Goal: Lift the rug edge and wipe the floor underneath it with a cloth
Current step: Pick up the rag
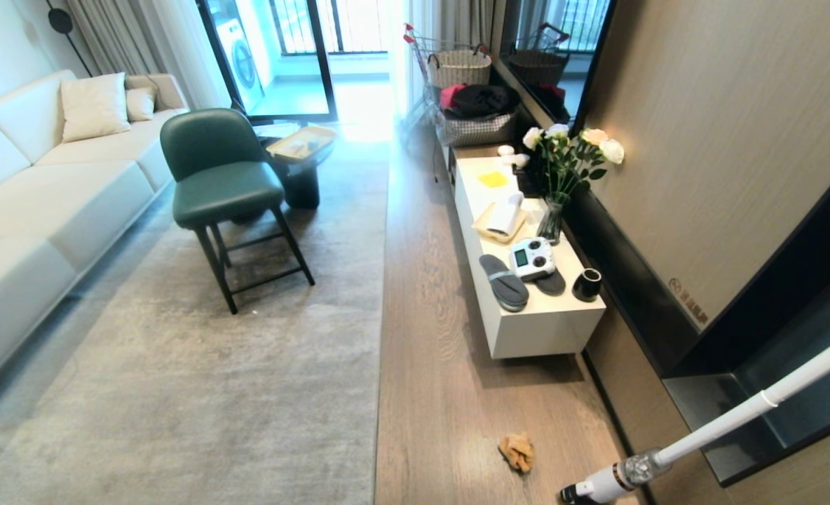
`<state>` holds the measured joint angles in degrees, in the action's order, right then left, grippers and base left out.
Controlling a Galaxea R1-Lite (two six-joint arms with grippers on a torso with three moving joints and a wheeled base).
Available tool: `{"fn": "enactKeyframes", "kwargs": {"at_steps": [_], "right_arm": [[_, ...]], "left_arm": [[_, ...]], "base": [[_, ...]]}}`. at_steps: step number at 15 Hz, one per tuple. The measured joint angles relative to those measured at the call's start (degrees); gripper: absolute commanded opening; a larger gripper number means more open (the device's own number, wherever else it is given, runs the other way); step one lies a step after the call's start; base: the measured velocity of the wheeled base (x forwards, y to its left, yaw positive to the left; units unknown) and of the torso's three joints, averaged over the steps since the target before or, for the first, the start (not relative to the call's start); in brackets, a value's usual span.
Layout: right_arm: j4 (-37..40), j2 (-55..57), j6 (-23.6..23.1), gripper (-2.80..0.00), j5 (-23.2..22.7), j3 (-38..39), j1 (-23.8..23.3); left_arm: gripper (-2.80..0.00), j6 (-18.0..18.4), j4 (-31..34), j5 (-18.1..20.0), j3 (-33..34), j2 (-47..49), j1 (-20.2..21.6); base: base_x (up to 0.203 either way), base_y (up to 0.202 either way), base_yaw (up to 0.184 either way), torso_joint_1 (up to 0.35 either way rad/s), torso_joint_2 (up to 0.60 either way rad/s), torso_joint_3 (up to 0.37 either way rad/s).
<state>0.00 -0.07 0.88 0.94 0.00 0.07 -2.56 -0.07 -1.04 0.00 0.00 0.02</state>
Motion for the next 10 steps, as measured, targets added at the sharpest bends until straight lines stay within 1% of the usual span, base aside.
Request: {"fn": "enactKeyframes", "kwargs": {"at_steps": [10], "right_arm": [[0.0,0.0,0.0,-2.8,0.0,0.0,0.0]], "left_arm": [[-2.8,0.0,0.0,0.0,0.0,0.0,0.0]], "base": [[0.0,0.0,0.0,0.0,0.0,0.0]]}}
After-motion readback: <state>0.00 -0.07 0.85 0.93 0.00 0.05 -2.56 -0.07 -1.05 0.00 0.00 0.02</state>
